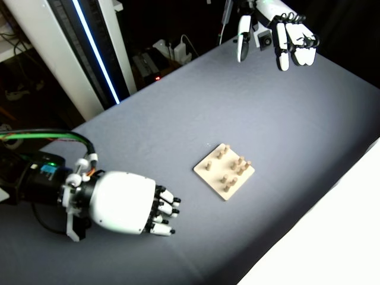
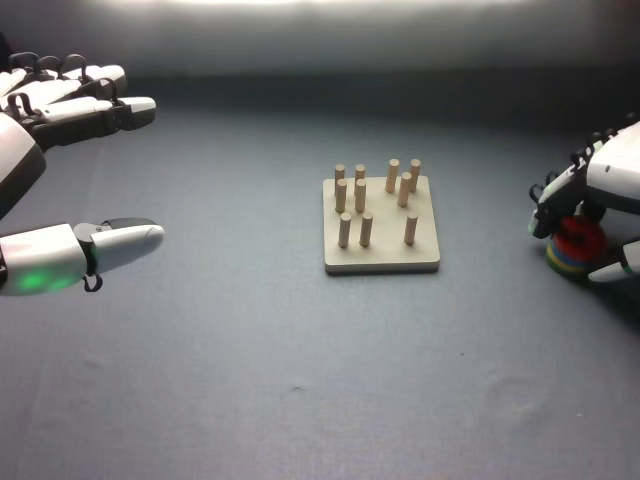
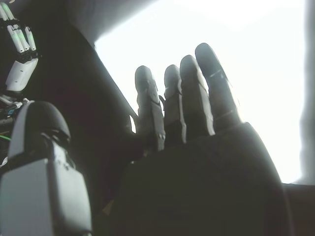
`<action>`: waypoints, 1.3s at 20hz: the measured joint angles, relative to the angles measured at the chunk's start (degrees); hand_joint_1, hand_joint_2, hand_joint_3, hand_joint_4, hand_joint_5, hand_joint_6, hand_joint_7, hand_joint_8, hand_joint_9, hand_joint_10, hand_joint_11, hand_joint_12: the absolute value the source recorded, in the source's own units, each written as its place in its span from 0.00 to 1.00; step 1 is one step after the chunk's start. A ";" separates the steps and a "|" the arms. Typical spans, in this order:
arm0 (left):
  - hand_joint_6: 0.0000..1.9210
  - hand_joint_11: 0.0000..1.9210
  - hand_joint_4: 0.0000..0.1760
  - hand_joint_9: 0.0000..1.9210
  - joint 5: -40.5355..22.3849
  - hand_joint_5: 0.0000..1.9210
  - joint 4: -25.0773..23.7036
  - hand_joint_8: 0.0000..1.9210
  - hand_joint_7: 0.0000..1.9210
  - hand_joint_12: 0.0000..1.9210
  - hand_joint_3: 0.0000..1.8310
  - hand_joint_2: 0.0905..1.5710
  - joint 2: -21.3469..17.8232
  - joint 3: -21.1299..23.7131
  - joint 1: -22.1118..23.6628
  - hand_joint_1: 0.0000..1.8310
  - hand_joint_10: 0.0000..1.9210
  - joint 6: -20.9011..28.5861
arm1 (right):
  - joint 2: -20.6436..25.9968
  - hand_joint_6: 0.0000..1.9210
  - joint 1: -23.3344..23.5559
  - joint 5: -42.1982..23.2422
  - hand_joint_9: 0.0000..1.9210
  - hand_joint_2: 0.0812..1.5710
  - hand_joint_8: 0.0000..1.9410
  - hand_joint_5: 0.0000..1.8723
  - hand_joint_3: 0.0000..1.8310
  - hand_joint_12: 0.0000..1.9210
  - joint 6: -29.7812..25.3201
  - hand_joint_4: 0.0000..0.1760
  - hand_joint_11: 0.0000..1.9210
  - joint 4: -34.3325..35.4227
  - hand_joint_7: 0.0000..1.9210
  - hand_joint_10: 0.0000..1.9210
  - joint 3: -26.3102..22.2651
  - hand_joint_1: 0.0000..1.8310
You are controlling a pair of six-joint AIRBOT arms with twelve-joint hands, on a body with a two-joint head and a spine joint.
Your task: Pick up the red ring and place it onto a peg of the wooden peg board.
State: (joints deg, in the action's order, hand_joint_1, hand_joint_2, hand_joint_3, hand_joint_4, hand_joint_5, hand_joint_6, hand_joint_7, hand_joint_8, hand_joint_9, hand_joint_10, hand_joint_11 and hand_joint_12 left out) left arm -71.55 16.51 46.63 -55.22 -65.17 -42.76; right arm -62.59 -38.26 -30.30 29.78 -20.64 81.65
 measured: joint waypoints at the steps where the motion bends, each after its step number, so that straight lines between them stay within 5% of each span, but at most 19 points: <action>1: 0.00 0.00 0.00 0.12 -0.02 0.26 -0.04 0.00 0.14 0.39 0.00 0.65 0.00 0.00 0.00 0.31 0.00 0.00 | 0.00 0.51 0.00 -0.02 0.59 0.67 0.42 0.51 0.00 0.67 0.00 0.00 0.58 0.04 0.59 0.50 0.00 0.70; 6: 0.00 0.00 0.00 0.12 -0.07 0.26 0.00 0.00 0.13 0.41 0.00 0.65 0.00 0.00 0.00 0.31 0.00 0.04 | 0.96 0.49 1.18 -1.66 0.60 0.67 0.44 0.52 0.00 0.71 0.02 0.00 0.56 -1.75 0.59 0.52 -2.60 0.69; 7: 0.00 0.00 0.00 0.11 -0.11 0.26 0.02 0.00 0.14 0.39 0.00 0.65 0.00 0.00 0.00 0.33 0.00 0.07 | 1.51 0.44 2.82 -3.21 0.54 0.68 0.57 0.53 0.00 0.79 0.00 0.00 0.49 -3.04 0.54 0.63 -3.63 0.69; 11: 0.00 0.00 0.00 0.11 -0.70 0.23 0.55 0.00 0.14 0.37 0.00 0.66 0.00 0.00 -0.24 0.33 0.00 0.15 | 1.36 0.45 6.88 -8.02 0.45 0.70 0.68 0.54 0.00 0.88 0.02 0.00 0.43 -5.42 0.46 0.76 -4.50 0.67; 13: 0.00 0.00 0.00 0.11 -1.46 0.19 1.38 0.00 0.14 0.34 0.00 0.67 0.00 0.02 -0.81 0.35 0.00 0.15 | -0.11 0.44 8.13 -8.28 0.43 0.70 0.64 0.55 0.00 0.81 0.00 0.00 0.36 -6.75 0.48 0.70 -4.48 0.67; 15: 0.00 0.00 0.00 0.08 -1.84 0.13 2.16 0.00 0.10 0.25 0.00 0.68 0.00 0.22 -1.55 0.40 0.00 0.13 | -0.87 0.58 9.92 -8.76 0.46 0.68 0.37 0.51 0.00 0.57 -0.20 0.00 0.33 -8.33 0.57 0.57 -4.17 0.75; 17: 0.00 0.00 0.00 0.07 -2.54 0.11 3.06 0.00 0.09 0.20 0.00 0.69 0.04 0.33 -1.55 0.42 0.00 0.00 | -1.97 0.59 10.88 -9.07 0.47 0.68 0.33 0.51 0.00 0.56 -0.13 0.00 0.35 -6.93 0.58 0.56 -2.95 0.75; 22: 0.00 0.00 0.18 0.06 -3.58 0.09 3.02 0.00 0.08 0.16 0.00 0.69 0.04 0.31 -1.55 0.39 0.00 -0.04 | -5.05 0.60 11.15 -6.71 0.49 0.68 0.35 0.51 0.00 0.53 -0.15 0.00 0.36 -8.33 0.57 0.54 -1.46 0.75; 25: 0.00 0.00 0.21 0.06 -3.63 0.10 3.34 0.00 0.08 0.17 0.00 0.69 0.07 0.31 -1.55 0.40 0.00 -0.04 | -6.56 0.47 11.63 -5.33 0.49 0.67 0.42 0.55 0.00 0.68 -0.15 0.00 0.38 -8.37 0.56 0.59 -0.31 0.76; 26: 0.00 0.00 0.14 0.07 -3.69 0.10 3.43 0.00 0.08 0.19 0.00 0.69 0.07 0.31 -1.55 0.41 0.00 -0.07 | -6.97 0.40 11.63 -4.74 0.47 0.67 0.52 0.56 0.00 0.75 -0.15 0.00 0.36 -8.35 0.53 0.62 0.15 0.76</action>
State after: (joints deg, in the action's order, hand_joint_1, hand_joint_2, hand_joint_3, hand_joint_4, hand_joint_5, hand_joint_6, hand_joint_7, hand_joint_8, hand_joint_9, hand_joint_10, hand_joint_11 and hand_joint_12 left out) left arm -75.24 19.94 46.70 -54.92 -66.72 -42.83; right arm -69.56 -26.63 -35.05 29.63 -28.99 81.80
